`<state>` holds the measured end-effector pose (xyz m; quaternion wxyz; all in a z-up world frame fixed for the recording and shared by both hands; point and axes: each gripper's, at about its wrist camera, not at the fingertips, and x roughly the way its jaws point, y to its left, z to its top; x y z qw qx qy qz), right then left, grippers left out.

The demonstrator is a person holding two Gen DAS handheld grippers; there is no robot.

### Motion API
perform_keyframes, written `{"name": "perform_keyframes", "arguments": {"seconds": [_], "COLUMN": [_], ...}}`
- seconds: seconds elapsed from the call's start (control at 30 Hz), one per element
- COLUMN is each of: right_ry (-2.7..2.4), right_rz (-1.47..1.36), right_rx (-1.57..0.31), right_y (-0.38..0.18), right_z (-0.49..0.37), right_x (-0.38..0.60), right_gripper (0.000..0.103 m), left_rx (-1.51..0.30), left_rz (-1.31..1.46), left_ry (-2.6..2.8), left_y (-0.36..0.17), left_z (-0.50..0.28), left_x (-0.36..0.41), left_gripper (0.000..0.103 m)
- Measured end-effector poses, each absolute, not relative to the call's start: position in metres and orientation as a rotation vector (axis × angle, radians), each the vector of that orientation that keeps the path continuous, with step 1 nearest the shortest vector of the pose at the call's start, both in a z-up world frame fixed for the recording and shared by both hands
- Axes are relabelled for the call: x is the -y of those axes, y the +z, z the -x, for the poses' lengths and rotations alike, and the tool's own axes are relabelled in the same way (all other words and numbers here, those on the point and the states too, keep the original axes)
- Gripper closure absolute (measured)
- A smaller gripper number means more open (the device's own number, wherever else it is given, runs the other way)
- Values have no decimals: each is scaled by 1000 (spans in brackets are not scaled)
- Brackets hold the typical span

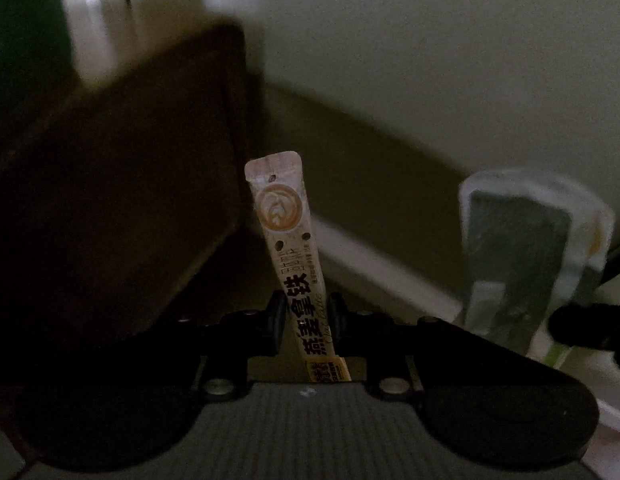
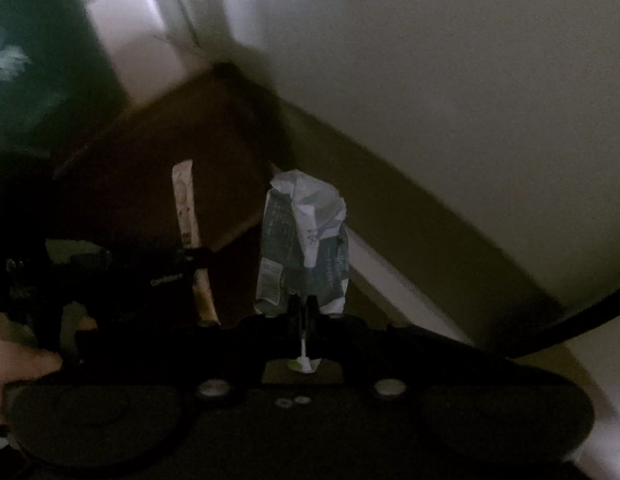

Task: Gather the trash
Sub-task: 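Grasp a white snack stick with the left tool while the right tool grasps a grey wrapper, then lift both held items up over the teal trash bin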

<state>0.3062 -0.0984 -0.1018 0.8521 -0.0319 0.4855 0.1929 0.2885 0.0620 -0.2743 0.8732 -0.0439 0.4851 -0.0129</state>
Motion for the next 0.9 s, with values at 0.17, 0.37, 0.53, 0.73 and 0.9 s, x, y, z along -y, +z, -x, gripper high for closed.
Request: {"name": "perform_keyframes", "arguments": {"seconds": [0.17, 0.37, 0.53, 0.73, 0.9], "right_ry": [450, 505, 555, 610, 654], "right_rz": [107, 135, 171, 201, 185], "right_rx": [-892, -736, -620, -482, -410], "right_y": [-34, 41, 95, 149, 190], "right_z": [-267, -240, -226, -226, -241], "right_x": [79, 60, 34, -4, -42], "right_gripper": [102, 102, 102, 102, 103], "left_rx": [-860, -739, -633, -524, -466], "left_rz": [56, 41, 34, 19, 18], "left_ry": [-23, 5, 42, 107, 164], "left_y": [-184, -87, -14, 72, 130], "left_z": [-249, -209, -197, -178, -176], "left_x": [-78, -121, -140, -176, -205], "left_gripper": [81, 81, 81, 81, 81]}}
